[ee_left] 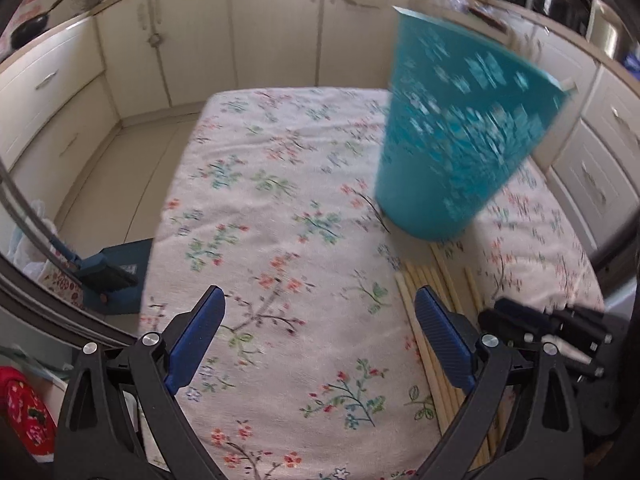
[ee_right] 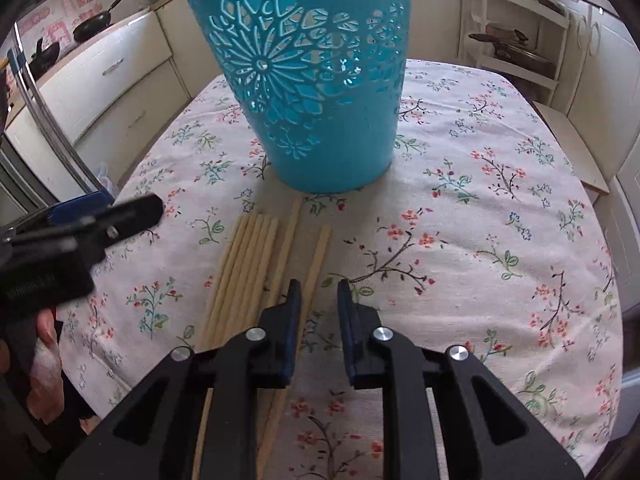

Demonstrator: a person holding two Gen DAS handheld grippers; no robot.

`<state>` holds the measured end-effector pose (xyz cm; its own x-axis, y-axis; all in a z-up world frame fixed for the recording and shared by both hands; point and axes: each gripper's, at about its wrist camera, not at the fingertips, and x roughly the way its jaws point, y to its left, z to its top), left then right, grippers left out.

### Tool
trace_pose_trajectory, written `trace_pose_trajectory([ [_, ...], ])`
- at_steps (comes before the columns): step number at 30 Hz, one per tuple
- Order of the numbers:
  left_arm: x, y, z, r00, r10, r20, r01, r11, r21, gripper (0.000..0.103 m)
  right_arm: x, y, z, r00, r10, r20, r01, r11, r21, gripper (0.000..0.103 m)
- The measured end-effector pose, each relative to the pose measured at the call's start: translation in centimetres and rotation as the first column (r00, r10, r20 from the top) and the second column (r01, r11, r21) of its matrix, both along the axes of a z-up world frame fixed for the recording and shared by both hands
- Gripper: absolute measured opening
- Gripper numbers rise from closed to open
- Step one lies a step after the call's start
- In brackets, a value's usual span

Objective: Organize utensils
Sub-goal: 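Lower the left tool to the bundle and grasp another chopstick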

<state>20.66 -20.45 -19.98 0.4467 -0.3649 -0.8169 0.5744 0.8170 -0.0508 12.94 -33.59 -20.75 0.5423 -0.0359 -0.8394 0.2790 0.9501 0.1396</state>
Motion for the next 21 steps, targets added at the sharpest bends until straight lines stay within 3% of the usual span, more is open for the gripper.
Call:
trace_pose_trajectory([
  [9, -1.0, -2.3, -2.5, 0.996, -0.065, -0.053, 0.07, 0.994, 0.085, 0.092, -0.8, 0.0, -0.2, 0.999, -0.003, 0.047, 0.002, 1.0, 0.018, 0.019],
  [14, -0.3, -1.9, -3.1, 0.994, -0.049, -0.099, 0.056, 0.996, 0.063, 0.092, -0.9, -0.3, -0.2, 0.998, -0.009, 0.056, 0.007, 0.999, 0.039, 0.019],
  [21, -0.1, -1.8, -3.1, 0.995, -0.042, -0.092, 0.048, 0.996, 0.072, 0.092, -0.9, -0.5, -0.2, 0.998, -0.012, 0.062, 0.009, 0.998, 0.057, 0.019],
])
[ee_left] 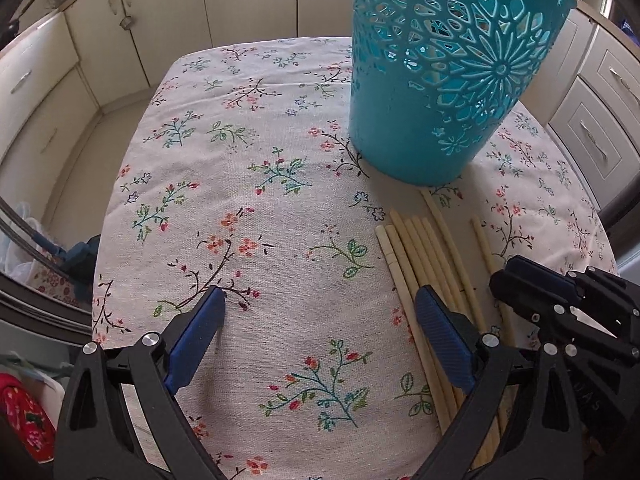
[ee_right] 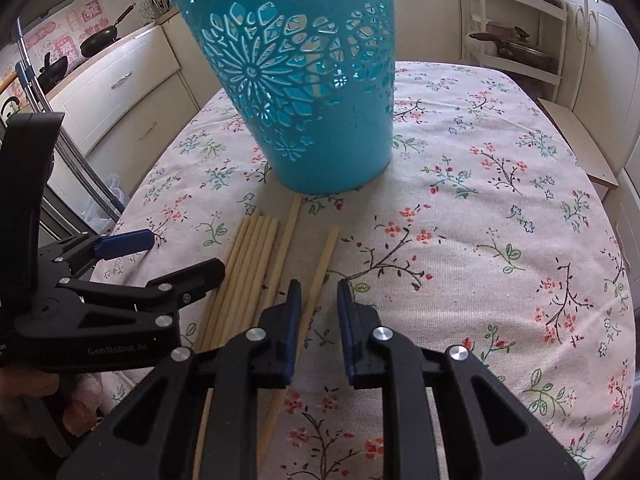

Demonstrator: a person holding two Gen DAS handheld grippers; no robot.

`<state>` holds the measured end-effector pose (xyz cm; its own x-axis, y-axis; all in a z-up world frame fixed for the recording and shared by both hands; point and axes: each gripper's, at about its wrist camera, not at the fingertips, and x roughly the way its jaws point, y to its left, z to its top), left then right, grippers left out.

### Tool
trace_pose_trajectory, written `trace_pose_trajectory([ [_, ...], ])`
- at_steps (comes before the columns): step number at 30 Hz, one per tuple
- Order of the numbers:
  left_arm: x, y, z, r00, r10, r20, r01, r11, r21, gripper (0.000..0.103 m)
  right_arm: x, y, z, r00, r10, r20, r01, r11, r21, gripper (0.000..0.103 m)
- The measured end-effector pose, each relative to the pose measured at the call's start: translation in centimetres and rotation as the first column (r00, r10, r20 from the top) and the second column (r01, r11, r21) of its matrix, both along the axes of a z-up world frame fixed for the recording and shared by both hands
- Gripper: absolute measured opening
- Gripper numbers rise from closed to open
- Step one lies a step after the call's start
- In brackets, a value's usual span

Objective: Organize utensils
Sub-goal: 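Lower the left tool to the bundle and grasp another chopstick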

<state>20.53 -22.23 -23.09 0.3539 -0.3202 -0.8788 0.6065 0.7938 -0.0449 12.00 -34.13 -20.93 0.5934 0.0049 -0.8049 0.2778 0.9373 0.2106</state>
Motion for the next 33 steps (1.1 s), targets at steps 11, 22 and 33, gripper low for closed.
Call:
trace_pose_trajectory([
  [11, -0.7, -0.8, -0.1, 0.999, -0.044, 0.032, 0.043, 0.999, 0.025, 0.084, 0.1, -0.1, -0.1, 1.0, -0.001, 0.005, 0.001, 1.0, -0.002, 0.019],
  [22, -1.3, -1.6, 0.7, 0.98, -0.197, -0.01, 0.194, 0.974, -0.115, 0.023, 1.3, -0.1, 0.2, 0.999, 0.026, -0.04, -0.028, 0.998, -0.057, 0.019],
  [33, -0.7, -2.1, 1.3, 0.965, -0.261, 0.002, 0.26, 0.96, -0.109, 0.004, 1.9, -2.5, 0.2, 0.995, 0.058, -0.087, -0.061, 0.998, -0.036, 0.009],
])
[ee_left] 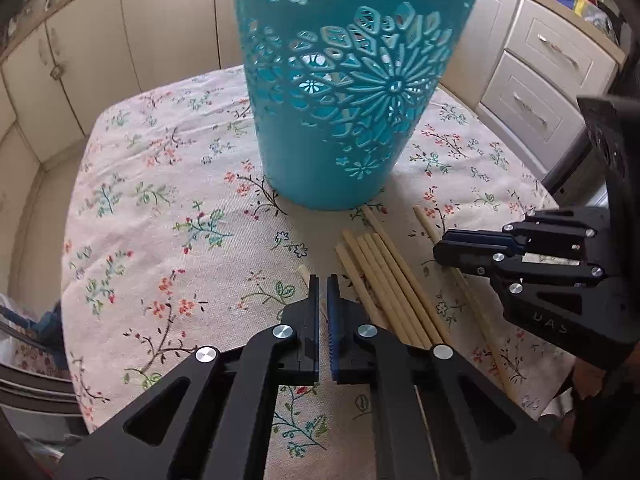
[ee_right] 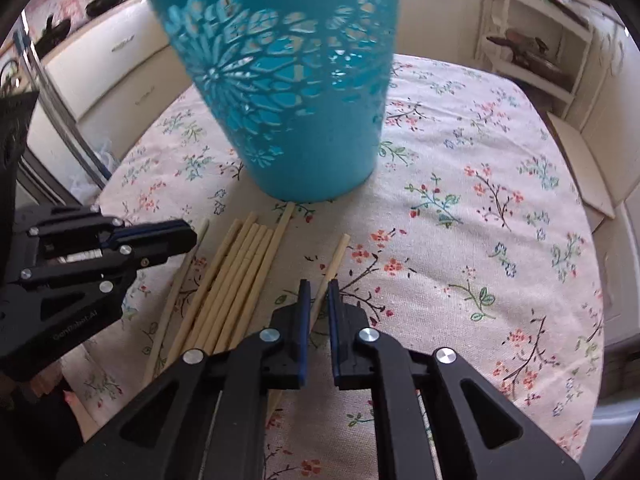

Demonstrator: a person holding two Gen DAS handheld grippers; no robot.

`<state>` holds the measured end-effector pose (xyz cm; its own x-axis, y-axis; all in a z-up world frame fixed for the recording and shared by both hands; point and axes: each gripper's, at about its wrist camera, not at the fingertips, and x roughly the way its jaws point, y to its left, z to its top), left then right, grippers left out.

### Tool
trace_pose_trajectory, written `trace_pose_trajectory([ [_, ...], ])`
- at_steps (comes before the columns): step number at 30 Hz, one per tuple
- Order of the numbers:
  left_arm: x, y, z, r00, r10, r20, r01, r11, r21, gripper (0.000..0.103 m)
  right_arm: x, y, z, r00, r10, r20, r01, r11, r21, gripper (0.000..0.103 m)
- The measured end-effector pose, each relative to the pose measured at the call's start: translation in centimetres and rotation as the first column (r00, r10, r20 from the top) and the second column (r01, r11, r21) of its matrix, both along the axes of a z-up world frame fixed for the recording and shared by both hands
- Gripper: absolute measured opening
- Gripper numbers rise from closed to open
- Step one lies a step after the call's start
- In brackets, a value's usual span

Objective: Organize utensils
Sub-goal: 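Lower the left tool to the bundle and grasp another chopstick, then raise the chopstick over the teal cup and open the left tool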

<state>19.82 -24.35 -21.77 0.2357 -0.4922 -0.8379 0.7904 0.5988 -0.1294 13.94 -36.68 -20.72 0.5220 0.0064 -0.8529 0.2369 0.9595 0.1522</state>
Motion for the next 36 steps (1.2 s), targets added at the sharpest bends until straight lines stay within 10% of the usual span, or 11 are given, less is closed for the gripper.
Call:
trace_pose_trajectory([
  [10, -0.3, 0.3, -0.7, 1.0, 0.011, -0.019, -0.01, 0.999, 0.047, 0.011, -0.4, 0.0, -0.1, 0.999, -0.024, 0.025, 0.023, 0.999, 0.023, 0.012],
  [20, -2.1, -1.2, -0.6, 0.978, -0.108, 0.18, 0.077, 0.982, 0.173, 0.005, -0.7, -0.1, -0.1, 0.999, -0.03, 0.034, 0.029, 0.999, 0.04, 0.012],
  [36, -0.1, 1.3, 1.0, 0.998, 0.004, 0.059, -0.009, 0.997, 0.07, 0.005, -0.5, 0.9, 0.0, 0.998, -0.017, 0.064, 0.017, 1.0, 0.014, 0.032],
])
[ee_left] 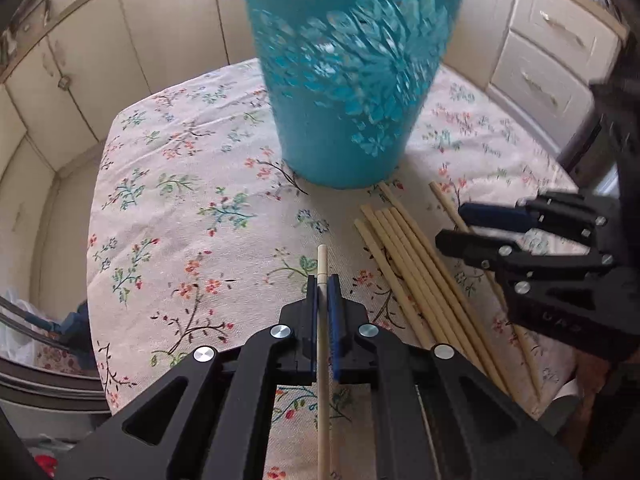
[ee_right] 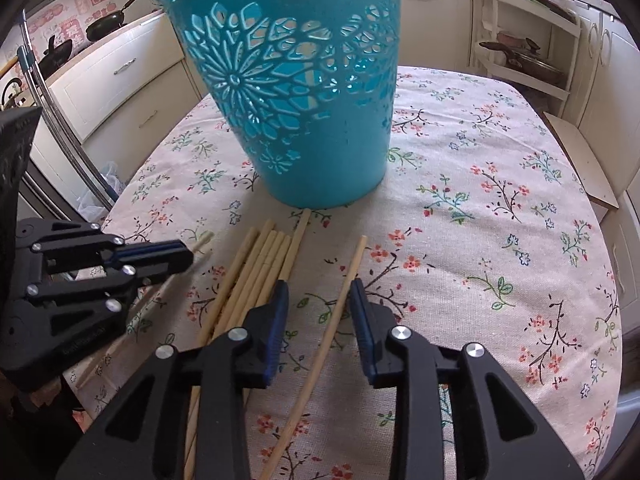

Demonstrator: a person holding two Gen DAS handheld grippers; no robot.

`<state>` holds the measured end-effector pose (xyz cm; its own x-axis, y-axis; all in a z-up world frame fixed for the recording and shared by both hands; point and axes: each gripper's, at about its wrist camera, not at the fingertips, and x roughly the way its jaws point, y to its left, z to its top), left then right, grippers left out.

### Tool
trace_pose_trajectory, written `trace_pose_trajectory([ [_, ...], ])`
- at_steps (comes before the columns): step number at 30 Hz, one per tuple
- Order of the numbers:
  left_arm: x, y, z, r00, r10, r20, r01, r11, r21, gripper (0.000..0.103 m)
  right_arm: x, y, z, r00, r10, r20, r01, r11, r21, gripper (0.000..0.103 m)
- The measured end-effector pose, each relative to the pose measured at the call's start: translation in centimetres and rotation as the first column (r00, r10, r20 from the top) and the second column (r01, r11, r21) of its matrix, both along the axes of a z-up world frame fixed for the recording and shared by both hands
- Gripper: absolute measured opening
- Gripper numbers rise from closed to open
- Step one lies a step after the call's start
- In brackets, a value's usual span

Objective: Organize utensils
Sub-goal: 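Raise the chopstick over the teal cup and open the left tool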

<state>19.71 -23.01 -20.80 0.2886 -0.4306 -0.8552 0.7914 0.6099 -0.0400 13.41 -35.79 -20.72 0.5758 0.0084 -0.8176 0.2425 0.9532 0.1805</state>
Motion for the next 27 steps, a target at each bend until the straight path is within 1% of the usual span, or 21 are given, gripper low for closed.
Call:
trace_pose_trajectory([
  [1, 0.2, 0.4, 0.5, 1.0, 0.011, -0.007, -0.011, 1.0, -0.023, 0.005, 0.0, -0.2, 0.0, 1.0, -0.002, 0.0, 0.002, 1.0, 0.01, 0.032],
  [3, 0.6, 1.4, 2.3, 0.999, 0.03, -0.015, -0.032, 0.994, -0.102, 0.005, 0.0, -0.4, 0.0, 1.0, -0.005, -0.002, 0.005, 1.0, 0.025, 0.032],
  [5, 0.6, 2.3, 4.2, 0.999, 0.049, -0.008, -0.049, 0.984, -0.173, 0.005, 0.0, -0.4, 0.0, 1.0, -0.007, -0.004, 0.007, 1.0, 0.03, 0.032],
  [7, 0.6, 3.4, 6.3, 0.998, 0.069, -0.008, -0.068, 0.966, -0.251, 0.005, 0.0, -0.5, 0.0, 1.0, -0.01, -0.005, 0.01, 0.999, 0.04, 0.032],
  [8, 0.5, 4.0, 7.5, 0.997, 0.076, -0.006, -0.074, 0.952, -0.299, 0.005, 0.0, -0.6, 0.0, 1.0, -0.012, -0.005, 0.012, 0.999, 0.05, 0.032],
  [10, 0.3, 4.5, 9.5, 0.996, 0.085, 0.004, -0.077, 0.928, -0.365, 0.005, 0.0, -1.0, 0.0, 1.0, -0.016, -0.006, 0.016, 0.998, 0.067, 0.032],
  [12, 0.3, 4.7, 12.0, 0.995, 0.099, 0.027, -0.078, 0.897, -0.434, 0.005, -0.1, -1.2, -0.1, 1.0, -0.022, -0.006, 0.022, 0.996, 0.088, 0.032],
  [14, 0.6, 4.3, 14.6, 0.991, 0.116, 0.06, -0.07, 0.861, -0.503, 0.005, -0.1, -1.3, -0.1, 1.0, -0.025, -0.007, 0.026, 0.994, 0.104, 0.032],
  [17, 1.1, 2.6, 18.6, 0.98, 0.16, 0.12, -0.056, 0.793, -0.607, 0.005, -0.2, -1.5, -0.1, 1.0, -0.025, -0.006, 0.026, 0.992, 0.121, 0.032],
  [19, 1.5, 1.4, 20.3, 0.969, 0.194, 0.156, -0.048, 0.761, -0.647, 0.005, -0.3, -1.6, -0.1, 1.0, -0.027, -0.004, 0.027, 0.991, 0.131, 0.032],
  [22, 2.5, -0.8, 22.2, 0.947, 0.247, 0.204, -0.038, 0.721, -0.692, 0.005, -0.4, -1.6, -0.1, 1.0, -0.024, 0.0, 0.024, 0.99, 0.136, 0.032],
  [26, 4.4, -3.7, 22.7, 0.922, 0.315, 0.226, -0.052, 0.679, -0.733, 0.005, -0.3, -1.2, -0.2, 1.0, -0.012, 0.004, 0.011, 0.993, 0.12, 0.032],
  [27, 4.9, -4.3, 22.7, 0.916, 0.329, 0.232, -0.058, 0.678, -0.733, 0.005, -0.3, -1.2, -0.2, 1.0, -0.009, 0.005, 0.008, 0.993, 0.117, 0.032],
])
